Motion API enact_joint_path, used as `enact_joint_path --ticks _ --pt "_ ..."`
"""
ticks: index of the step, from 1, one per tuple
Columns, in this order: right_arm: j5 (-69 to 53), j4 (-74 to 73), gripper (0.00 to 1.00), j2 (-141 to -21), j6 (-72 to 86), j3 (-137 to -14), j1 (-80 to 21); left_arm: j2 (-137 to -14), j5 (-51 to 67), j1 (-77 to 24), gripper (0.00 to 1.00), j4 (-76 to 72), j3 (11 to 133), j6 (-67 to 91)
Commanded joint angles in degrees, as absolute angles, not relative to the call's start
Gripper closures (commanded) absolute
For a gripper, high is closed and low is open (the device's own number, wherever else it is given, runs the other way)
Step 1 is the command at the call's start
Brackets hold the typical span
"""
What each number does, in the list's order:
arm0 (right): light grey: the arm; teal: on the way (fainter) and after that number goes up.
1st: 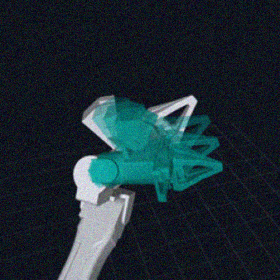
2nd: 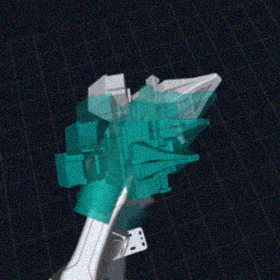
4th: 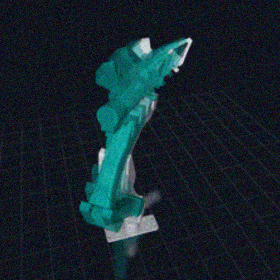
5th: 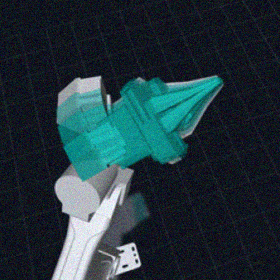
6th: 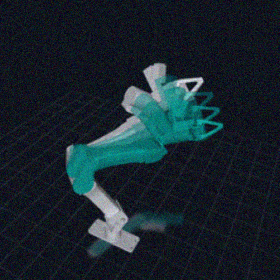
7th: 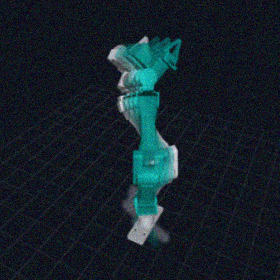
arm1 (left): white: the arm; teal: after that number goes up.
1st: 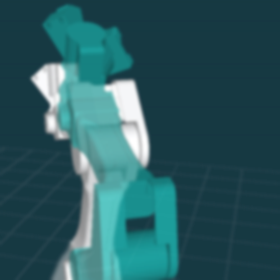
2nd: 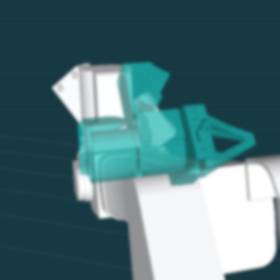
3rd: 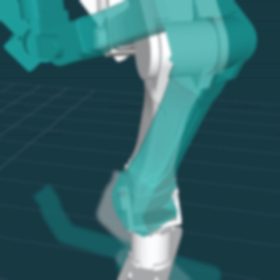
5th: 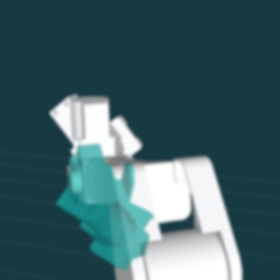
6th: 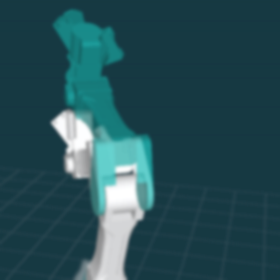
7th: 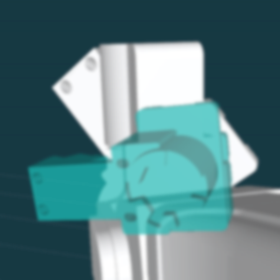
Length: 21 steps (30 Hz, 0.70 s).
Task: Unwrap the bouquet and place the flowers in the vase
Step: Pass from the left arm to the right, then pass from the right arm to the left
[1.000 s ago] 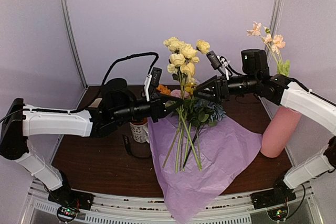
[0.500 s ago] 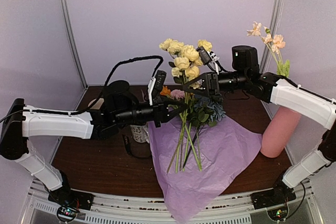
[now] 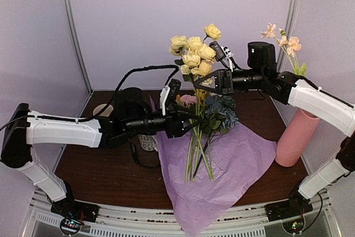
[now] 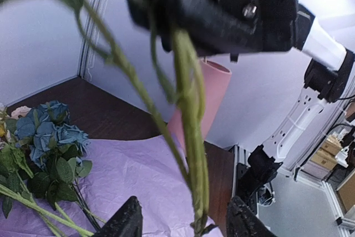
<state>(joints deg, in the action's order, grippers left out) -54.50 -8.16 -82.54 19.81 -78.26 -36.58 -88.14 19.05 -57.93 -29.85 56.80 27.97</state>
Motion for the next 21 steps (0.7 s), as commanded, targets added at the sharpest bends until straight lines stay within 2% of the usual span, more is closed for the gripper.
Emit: enact_joint_path --ticks 1,4,6,9,13,14,16,17,19,20,21 --pt "-55.12 -6.02 1.00 -80.06 22.20 -82.84 -35.18 -89.95 15.72 -59.23 0.38 -25.44 57.35 22.94" --pt "-56.68 -2.73 1.00 -79.58 25.89 -82.91 -34.64 -91.28 13.19 -60.49 0.36 -22.45 57.88 20.19" --pt "-56.88 -1.70 1.00 -79.22 26.75 -82.73 -34.55 -92.03 13.49 -60.87 0.40 -22.10 58.27 19.51" --pt "-56.56 -1.55 1.00 -78.70 26.39 -82.30 -34.59 -92.47 13.63 -61.34 0.58 -22.88 58.58 19.08" --pt "-55.02 -4.57 1.00 -78.45 23.01 -81.45 -34.48 -92.09 13.95 -61.45 0.94 -25.02 58.10 18.91" --pt "-54.29 -5.28 1.00 -78.40 22.00 -80.95 -34.48 -91.89 13.98 -61.44 1.00 -25.19 58.10 18.85" --pt "-53.02 -6.36 0.99 -78.03 20.07 -79.54 -34.46 -91.42 13.92 -61.44 1.00 -25.47 58.09 18.84" --pt "-52.63 -6.84 0.89 -77.81 19.11 -78.55 -34.38 -91.16 13.84 -61.50 1.00 -25.71 58.08 18.97" --pt "-52.37 -7.24 0.57 -77.30 17.50 -76.35 -34.45 -90.68 13.80 -61.52 1.00 -26.21 58.09 19.35" --pt "-52.26 -7.17 0.47 -77.00 17.11 -75.12 -34.58 -90.58 13.80 -61.52 1.00 -26.27 58.14 19.52" --pt "-52.26 -7.17 0.41 -76.65 16.73 -73.86 -34.61 -90.41 13.86 -61.52 1.00 -26.34 58.22 19.71"
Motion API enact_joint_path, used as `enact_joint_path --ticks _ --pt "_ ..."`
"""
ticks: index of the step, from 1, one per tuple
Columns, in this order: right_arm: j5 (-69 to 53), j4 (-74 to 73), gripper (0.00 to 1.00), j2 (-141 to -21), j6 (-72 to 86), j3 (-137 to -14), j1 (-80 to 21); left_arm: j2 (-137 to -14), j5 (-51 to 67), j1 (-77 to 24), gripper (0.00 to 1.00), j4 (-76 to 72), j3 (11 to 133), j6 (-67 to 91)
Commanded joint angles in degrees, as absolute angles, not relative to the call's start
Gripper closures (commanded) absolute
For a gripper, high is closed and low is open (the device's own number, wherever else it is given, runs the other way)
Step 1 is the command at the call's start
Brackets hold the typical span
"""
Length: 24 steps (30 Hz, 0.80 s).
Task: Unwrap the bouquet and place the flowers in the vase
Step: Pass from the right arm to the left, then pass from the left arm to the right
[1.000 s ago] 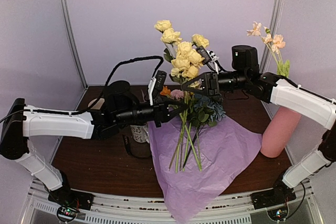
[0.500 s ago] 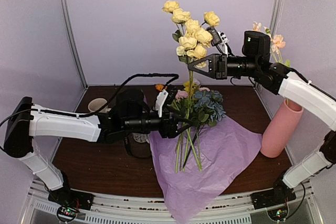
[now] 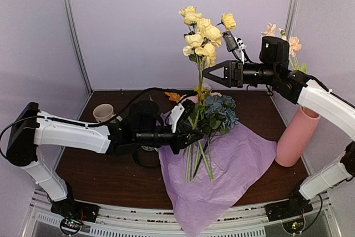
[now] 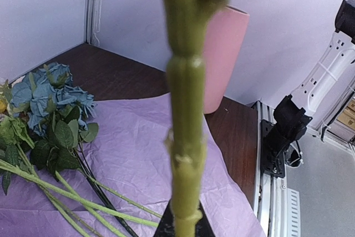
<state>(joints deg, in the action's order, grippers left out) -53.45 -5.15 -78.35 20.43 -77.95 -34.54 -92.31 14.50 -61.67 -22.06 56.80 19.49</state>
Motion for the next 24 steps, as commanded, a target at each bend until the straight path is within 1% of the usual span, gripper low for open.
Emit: enact_joint_path --ticks 1,4,11,14,20,24 --pt "-52.15 -7.25 0.38 -76.40 16.25 -72.34 -34.77 -90.34 13.88 -61.55 1.00 -26.47 58.27 19.77" --pt "-51.13 -7.81 0.34 -75.69 14.79 -70.26 -35.27 -90.17 13.89 -61.61 1.00 -26.80 58.42 19.86" --pt "-52.00 -7.54 0.31 -77.84 15.59 -72.71 -36.59 -92.20 15.12 -62.25 1.00 -25.14 60.77 19.35" --pt "-53.31 -4.95 0.36 -79.25 18.44 -73.66 -36.91 -92.78 15.36 -62.65 1.00 -24.75 61.44 19.34" --pt "-55.18 -2.52 0.55 -80.52 21.32 -76.33 -36.81 -92.99 15.34 -62.84 1.00 -24.27 61.35 19.47" --pt "-55.27 -2.90 0.60 -80.25 21.36 -78.28 -36.65 -93.29 15.72 -62.93 1.00 -24.22 61.18 19.51"
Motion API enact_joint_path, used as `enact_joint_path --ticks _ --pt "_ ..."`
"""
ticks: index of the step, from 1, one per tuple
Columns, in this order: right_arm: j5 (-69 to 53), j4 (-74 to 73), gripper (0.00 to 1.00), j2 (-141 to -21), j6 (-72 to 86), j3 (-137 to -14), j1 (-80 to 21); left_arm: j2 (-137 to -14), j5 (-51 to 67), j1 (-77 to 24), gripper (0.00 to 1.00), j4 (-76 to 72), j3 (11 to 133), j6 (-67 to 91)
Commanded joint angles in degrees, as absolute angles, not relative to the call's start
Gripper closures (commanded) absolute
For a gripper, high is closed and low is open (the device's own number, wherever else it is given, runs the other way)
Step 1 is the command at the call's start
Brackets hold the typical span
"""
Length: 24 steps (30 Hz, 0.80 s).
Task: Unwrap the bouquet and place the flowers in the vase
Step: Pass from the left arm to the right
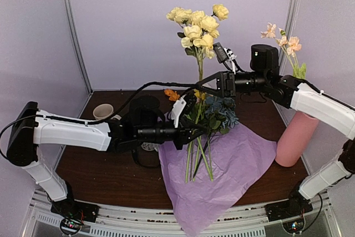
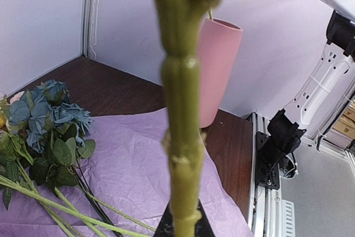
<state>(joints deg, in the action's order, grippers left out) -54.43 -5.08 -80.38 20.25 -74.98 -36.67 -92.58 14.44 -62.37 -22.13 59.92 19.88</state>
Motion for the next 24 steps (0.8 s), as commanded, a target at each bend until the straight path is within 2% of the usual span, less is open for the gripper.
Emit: enact_joint_path --ticks 1,6,9,10,11,12,13,14,16,20,24 --pt "-55.35 -3.21 0.63 -80.36 21.38 -78.82 -36.65 -93.33 15.80 -62.95 1.00 -24.18 61.19 19.51" --pt "-54.86 -4.38 0.80 -80.67 20.82 -80.42 -36.52 -93.31 15.67 -63.08 1.00 -24.21 61.04 19.47" --pt "-54.54 -4.74 0.98 -80.76 20.52 -80.43 -36.32 -93.35 15.48 -63.02 1.00 -24.06 60.77 19.35" --pt "-54.42 -4.88 1.00 -80.81 20.49 -80.42 -36.31 -93.41 15.36 -63.02 1.00 -23.83 60.79 19.34" --pt "-54.37 -5.15 1.00 -80.73 20.40 -80.54 -36.22 -93.36 14.71 -63.02 0.90 -23.26 60.85 19.34" --pt "-54.46 -5.46 1.00 -80.64 20.25 -80.70 -36.07 -93.35 13.27 -63.02 0.69 -22.25 61.11 19.41" --pt "-54.66 -5.92 1.00 -80.51 20.02 -81.04 -36.01 -93.39 11.94 -63.02 0.54 -21.15 61.43 19.38" --pt "-54.80 -6.74 1.00 -80.33 19.47 -81.60 -35.79 -93.28 10.40 -63.03 0.44 -19.51 61.94 19.17" --pt "-54.93 -8.80 1.00 -79.37 17.94 -83.09 -35.05 -92.73 8.84 -62.97 0.36 -15.71 63.17 18.06" --pt "-54.64 -12.34 1.00 -76.24 14.86 -85.39 -31.95 -91.03 5.57 -63.01 0.26 -3.00 67.68 14.09" --pt "-53.13 -16.80 1.00 -72.45 10.18 -87.17 -27.78 -89.49 0.66 -62.72 0.23 7.22 71.92 9.47"
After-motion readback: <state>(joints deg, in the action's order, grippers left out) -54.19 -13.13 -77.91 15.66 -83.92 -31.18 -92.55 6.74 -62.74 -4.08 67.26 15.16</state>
